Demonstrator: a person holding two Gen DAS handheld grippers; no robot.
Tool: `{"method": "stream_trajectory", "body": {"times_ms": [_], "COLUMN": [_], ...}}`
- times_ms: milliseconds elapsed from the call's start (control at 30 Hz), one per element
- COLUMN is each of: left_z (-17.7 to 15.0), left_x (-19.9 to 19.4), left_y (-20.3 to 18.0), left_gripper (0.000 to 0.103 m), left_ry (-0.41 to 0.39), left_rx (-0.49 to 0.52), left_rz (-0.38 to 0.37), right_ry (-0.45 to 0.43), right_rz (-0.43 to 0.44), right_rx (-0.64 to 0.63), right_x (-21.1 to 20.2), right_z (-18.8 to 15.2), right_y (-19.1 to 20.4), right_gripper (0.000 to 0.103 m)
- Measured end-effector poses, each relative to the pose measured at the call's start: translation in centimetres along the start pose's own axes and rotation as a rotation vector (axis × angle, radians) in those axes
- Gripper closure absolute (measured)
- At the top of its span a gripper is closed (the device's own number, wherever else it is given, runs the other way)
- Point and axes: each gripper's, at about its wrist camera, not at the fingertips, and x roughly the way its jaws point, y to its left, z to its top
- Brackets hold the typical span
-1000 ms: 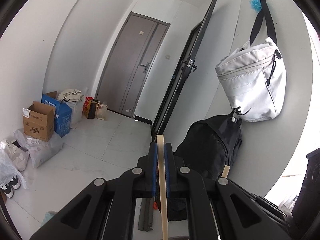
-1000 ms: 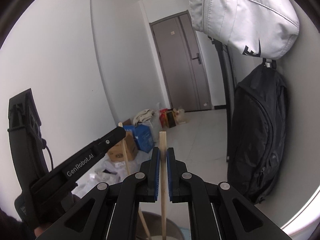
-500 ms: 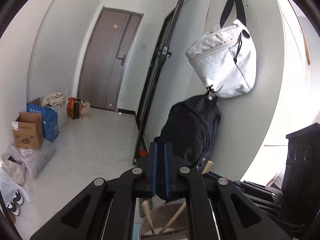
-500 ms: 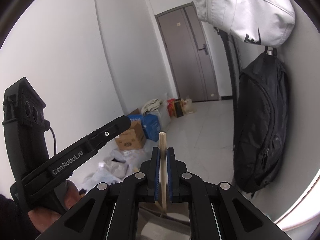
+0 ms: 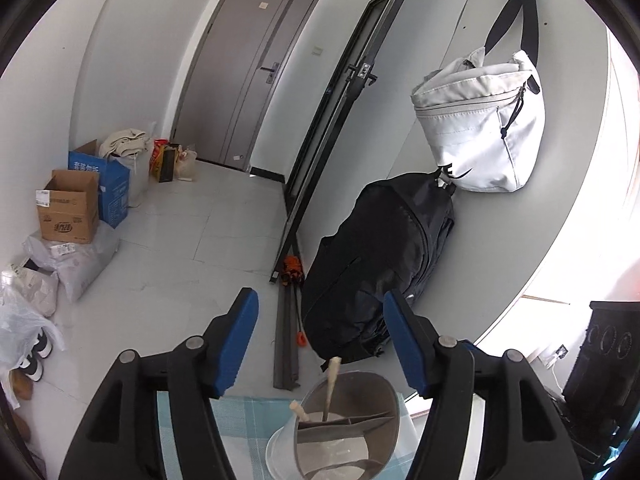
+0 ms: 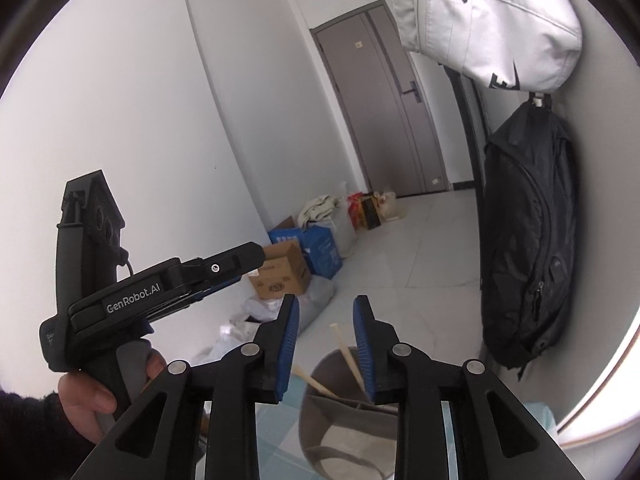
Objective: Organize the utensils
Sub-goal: 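Open the left gripper over the holder while the right gripper releases its chopstick inside, then lower the right gripper to the chopstick bundle and close on chopsticks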
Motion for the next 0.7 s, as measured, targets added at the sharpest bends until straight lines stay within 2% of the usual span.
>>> {"method": "stream_trajectory", "body": {"times_ms": [167,267,367,433,700], "left_z": [0.0,-0.1,-0.4,-0.8,-3.9], "left_x": [-1.4,-2.2,-3.2,-3.8,-5.2], "left_y": [-0.5,-0.6,-0.5,-0.5,0.3], "left_gripper": [0.037,0.027,0.027,0.027,0.027], "left_ry": [0.003,0.017,0.024,0.038,0.081], "left_rx": [-0.024,-0.032,-0.045,-0.058,-0.078], "left_rz": [0.021,0.046,0.065,0.095,0.168], "right_ry": [-0.022,-0.036,-0.043,-0.039,0.042], "right_rz": [0.003,0.004,0.004,0.003,0.001], "right_rx": [0.026,0.041,0.052,0.063,0.088], "right_x": [-2.0,-3.3,-4.5,-5.2,-6.3], "right_z": [0.5,0.7,0.5,0.1,-3.2], "right_y": [0.4,0.7,0.9,1.0,1.1], "right_gripper": [0.057,0.049,0.042,0.033,0.027]}}
